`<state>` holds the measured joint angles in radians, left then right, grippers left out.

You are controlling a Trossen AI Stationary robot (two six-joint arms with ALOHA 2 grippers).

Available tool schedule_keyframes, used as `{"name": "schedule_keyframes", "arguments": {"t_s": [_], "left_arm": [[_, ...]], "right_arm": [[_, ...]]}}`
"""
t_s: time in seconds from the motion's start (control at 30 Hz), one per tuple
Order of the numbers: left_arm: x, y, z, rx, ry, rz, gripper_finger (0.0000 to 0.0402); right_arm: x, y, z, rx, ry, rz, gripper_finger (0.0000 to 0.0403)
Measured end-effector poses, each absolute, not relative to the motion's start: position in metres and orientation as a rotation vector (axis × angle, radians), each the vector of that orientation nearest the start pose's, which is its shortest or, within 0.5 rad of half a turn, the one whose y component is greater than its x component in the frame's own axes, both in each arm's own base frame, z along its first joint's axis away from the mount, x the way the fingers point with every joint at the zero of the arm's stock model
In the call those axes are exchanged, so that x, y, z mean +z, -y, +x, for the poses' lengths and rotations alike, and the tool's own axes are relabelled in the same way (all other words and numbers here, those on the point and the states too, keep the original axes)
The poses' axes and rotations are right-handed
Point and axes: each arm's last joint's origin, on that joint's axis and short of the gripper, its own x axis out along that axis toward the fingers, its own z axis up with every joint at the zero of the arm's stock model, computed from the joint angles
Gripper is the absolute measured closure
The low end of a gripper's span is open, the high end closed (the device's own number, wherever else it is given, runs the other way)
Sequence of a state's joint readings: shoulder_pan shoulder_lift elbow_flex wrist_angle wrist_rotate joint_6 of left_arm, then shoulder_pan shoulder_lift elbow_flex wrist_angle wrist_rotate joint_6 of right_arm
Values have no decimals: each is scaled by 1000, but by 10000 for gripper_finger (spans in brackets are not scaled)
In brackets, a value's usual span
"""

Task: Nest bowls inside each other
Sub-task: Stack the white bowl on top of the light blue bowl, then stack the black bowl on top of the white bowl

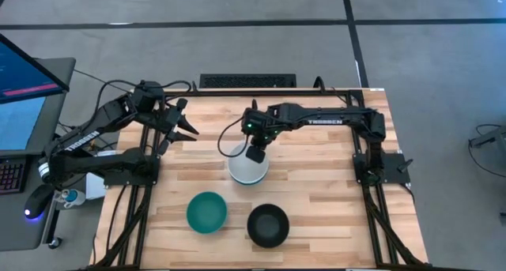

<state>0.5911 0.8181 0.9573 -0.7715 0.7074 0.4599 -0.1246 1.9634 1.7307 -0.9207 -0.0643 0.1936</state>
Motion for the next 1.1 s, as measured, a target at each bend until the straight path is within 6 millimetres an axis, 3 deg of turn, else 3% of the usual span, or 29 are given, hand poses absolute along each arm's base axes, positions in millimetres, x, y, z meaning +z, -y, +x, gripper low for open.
{"name": "schedule_keyframes", "arguments": {"t_s": [0.27,0.73,1.0,1.1], "left_arm": [[336,-66,132,-218,-465,68,306],[336,-66,132,-216,-466,68,306],[337,-66,132,-213,-465,58,306],[337,-66,132,-220,-460,23,306]], "right_arm": [[261,47,410,-102,-1141,321,314],[263,46,413,-72,-1105,387,309],[305,46,409,-53,-1086,345,308],[312,41,406,-42,-1111,334,308]]}}
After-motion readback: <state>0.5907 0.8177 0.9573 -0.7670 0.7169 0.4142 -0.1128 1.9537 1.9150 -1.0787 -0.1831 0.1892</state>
